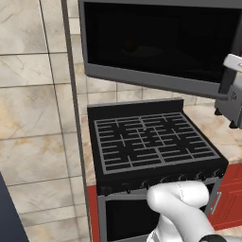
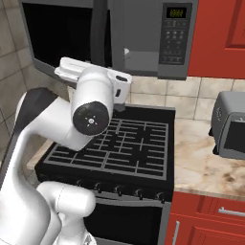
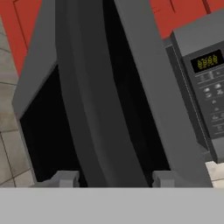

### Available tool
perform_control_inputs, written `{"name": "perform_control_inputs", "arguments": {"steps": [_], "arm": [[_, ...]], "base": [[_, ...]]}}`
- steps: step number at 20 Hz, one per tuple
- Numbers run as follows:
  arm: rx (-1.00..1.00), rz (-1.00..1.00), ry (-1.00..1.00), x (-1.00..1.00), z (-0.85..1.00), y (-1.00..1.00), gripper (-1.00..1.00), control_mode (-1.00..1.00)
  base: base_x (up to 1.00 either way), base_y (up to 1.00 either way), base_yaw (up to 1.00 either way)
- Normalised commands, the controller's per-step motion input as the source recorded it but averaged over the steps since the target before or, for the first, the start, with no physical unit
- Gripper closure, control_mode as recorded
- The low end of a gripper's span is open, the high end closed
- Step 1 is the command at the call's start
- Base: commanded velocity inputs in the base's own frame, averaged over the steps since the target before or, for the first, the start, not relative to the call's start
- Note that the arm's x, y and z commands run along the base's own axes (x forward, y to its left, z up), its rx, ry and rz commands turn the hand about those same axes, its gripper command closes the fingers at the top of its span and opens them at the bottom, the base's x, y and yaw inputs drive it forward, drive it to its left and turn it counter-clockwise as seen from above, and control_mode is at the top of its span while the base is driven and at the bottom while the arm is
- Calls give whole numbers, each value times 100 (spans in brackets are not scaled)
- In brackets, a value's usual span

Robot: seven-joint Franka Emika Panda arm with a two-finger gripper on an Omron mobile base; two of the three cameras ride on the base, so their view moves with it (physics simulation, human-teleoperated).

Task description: Retrieve the reheated potato from the microwave, then place the potato, cheese, and condiment on the cutting board.

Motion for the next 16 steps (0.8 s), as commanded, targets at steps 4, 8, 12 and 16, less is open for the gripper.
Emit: {"name": "perform_control_inputs", "arguments": {"steps": [4,8,12,16], "arm": [[4,-2,3,-73,10,20,100,-100],[6,-2,4,-72,10,21,100,-100],[5,-3,11,-68,6,24,100,-100],[5,-4,18,-62,1,22,100,-100]], "base": [[0,0,0],[0,0,0],[0,0,0],[0,0,0]]}}
